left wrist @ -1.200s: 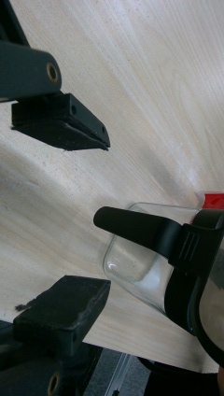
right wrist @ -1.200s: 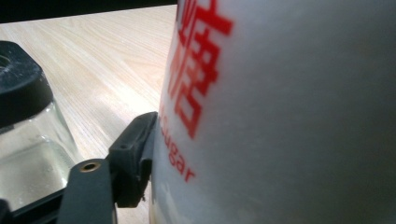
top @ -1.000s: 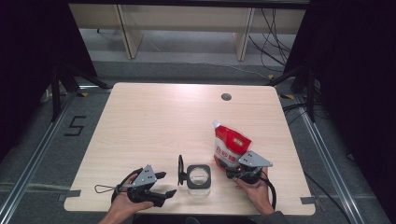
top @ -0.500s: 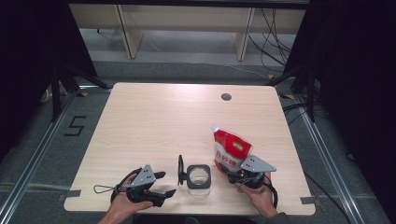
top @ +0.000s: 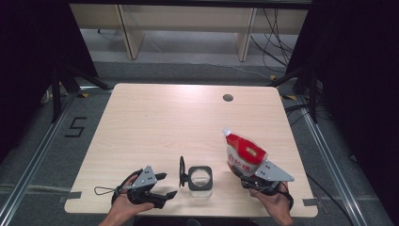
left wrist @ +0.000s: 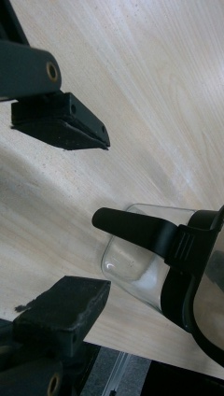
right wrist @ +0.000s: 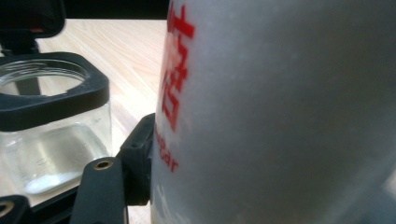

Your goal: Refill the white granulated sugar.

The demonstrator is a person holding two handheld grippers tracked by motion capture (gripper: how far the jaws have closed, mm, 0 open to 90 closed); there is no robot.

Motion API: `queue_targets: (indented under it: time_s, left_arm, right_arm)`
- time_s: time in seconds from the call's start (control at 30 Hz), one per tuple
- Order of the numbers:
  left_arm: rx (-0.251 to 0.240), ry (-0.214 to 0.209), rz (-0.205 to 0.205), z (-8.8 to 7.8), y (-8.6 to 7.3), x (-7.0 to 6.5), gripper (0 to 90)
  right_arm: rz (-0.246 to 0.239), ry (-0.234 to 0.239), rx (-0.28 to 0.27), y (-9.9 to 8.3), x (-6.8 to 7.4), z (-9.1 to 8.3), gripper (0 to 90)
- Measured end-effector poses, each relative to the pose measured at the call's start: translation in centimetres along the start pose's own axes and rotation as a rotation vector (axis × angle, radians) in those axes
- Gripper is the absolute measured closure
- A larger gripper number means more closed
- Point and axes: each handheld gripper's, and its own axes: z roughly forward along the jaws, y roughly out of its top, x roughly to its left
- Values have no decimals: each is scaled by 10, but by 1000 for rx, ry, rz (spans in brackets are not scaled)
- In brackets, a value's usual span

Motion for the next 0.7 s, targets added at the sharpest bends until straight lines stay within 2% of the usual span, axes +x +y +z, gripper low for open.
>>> queue_targets:
  time_s: [0.07,0.13,0.17,0.2,0.23,0.27,0.3,0.37,0.4,0.43,0.47,0.5,0.6,0.63,0.67,0.7]
  left_arm:
    - [-5,5,-21,0,-1,-1,257]
    - [-9,3,-22,0,-1,-1,256]
    - [-9,3,-22,0,-1,-1,256]
    - [-1,3,-28,0,-1,-2,256]
    - [-1,3,-28,0,-1,-2,256]
    - [-3,3,-27,0,-1,-1,256]
    - [-3,3,-27,0,-1,-1,256]
    - [-2,5,-16,0,-1,-1,256]
    - [-3,3,-21,0,-1,-1,256]
    - [-3,3,-21,0,-1,-1,256]
    - [4,7,-22,0,-1,-1,256]
    - [4,7,-22,0,-1,-1,256]
    - [0,6,-28,0,-1,-1,256]
    - [0,6,-28,0,-1,-1,256]
    - [-2,5,-30,0,-1,0,256]
    - [15,15,-15,-1,-1,1,256]
  right_arm:
    - [-25,-16,-4,1,1,-5,388]
    - [-55,-24,6,4,4,-13,388]
    - [-55,-24,6,4,4,-13,388]
    - [-89,-29,10,4,5,-16,388]
    - [-89,-29,10,4,5,-16,388]
    - [-136,-41,25,6,7,-19,389]
    - [-136,-41,25,6,7,-19,389]
    - [-179,-55,39,7,10,-22,389]
    - [-216,-66,61,8,13,-25,390]
    - [-216,-66,61,8,13,-25,390]
    - [-265,-82,82,9,16,-27,390]
    - [-265,-82,82,9,16,-27,390]
    - [-317,-90,108,9,21,-31,391]
    - [-317,-90,108,9,21,-31,391]
    - [-342,-95,118,10,23,-33,391]
    - [-356,-101,122,10,25,-34,391]
